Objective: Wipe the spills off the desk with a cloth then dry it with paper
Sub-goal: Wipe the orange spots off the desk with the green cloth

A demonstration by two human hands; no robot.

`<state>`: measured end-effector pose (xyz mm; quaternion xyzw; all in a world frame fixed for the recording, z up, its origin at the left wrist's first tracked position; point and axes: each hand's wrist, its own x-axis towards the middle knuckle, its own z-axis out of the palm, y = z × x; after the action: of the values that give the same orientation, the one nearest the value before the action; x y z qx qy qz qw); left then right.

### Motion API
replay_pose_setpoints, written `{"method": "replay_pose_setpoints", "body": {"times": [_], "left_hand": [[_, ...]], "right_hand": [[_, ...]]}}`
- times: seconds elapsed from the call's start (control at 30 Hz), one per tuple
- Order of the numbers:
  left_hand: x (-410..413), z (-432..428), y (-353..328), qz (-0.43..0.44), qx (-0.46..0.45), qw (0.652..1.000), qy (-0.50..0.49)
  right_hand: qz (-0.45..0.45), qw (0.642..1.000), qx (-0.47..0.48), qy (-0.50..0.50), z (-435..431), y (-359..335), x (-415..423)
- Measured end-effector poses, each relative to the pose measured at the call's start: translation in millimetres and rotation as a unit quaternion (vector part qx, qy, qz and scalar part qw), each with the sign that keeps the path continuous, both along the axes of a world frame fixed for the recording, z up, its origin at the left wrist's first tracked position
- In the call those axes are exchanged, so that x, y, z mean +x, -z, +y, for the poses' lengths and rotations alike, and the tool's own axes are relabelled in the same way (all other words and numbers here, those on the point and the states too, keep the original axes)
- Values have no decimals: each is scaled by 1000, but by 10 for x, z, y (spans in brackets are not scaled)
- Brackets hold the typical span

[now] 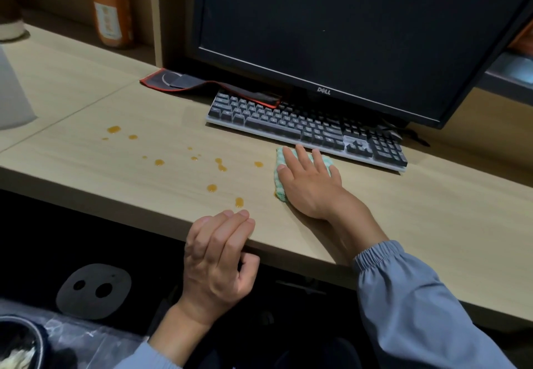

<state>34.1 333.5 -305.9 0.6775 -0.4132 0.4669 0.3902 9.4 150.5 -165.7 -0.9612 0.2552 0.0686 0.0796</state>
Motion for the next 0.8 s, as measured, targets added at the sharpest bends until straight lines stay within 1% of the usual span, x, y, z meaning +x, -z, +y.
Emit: {"method": "replay_pose_setpoints", "body": {"times": [0.23, 0.43, 0.63, 0.8], "left_hand": [[17, 36, -3, -7, 8, 1000, 2], [23, 120, -19, -3, 38, 999, 8], [-24, 180, -23, 18, 63, 998, 16], [-27, 169, -3, 23, 60, 998, 15]], "right_hand": [[-5, 1000, 2, -14, -16, -14, -19], [-9, 1000, 7, -15, 37, -35, -88], [-1, 1000, 3, -23, 336, -10, -561], [16, 1000, -12, -12, 550, -30, -865]]}}
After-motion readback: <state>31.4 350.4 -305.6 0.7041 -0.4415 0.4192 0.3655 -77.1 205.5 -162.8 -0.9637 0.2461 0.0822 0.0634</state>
